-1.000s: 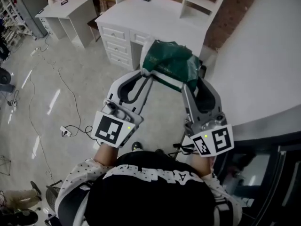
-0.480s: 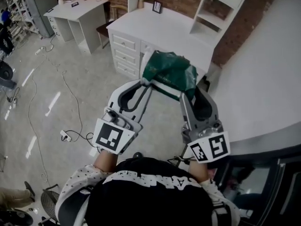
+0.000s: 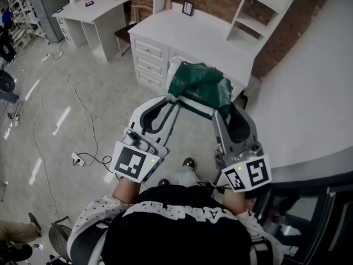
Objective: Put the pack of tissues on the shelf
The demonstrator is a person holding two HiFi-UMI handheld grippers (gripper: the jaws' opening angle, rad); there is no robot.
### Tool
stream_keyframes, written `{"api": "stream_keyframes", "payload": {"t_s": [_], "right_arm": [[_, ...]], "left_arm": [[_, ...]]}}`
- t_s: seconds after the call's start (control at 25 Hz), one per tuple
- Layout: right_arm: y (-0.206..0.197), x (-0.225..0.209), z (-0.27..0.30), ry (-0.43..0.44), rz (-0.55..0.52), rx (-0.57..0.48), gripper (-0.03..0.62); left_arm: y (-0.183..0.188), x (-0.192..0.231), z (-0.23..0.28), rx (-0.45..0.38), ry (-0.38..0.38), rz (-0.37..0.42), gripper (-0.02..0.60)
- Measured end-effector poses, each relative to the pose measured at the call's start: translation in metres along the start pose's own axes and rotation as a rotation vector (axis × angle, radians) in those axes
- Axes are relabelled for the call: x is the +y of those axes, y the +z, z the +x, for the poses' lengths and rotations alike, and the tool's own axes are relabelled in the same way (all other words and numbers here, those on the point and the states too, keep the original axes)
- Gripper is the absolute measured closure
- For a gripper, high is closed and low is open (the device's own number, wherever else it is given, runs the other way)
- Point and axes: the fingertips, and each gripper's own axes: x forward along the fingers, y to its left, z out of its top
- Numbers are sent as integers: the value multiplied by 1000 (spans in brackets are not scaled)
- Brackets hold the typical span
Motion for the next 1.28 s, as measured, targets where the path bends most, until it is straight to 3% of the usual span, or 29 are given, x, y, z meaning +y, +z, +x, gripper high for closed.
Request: {"api": "stream_keyframes", "payload": {"t_s": [0.32, 1.04, 1.28], "right_arm": [[2, -25, 55, 28, 22, 2, 433], [-35, -40, 76, 97, 51, -55, 434], [-51, -117, 151, 111, 90, -38, 434]], "left_arm": [[4, 41, 37, 23, 37, 6, 482], [-28, 56, 44, 20, 103, 69, 482], [-49, 104, 135, 59, 123, 71, 482]]}}
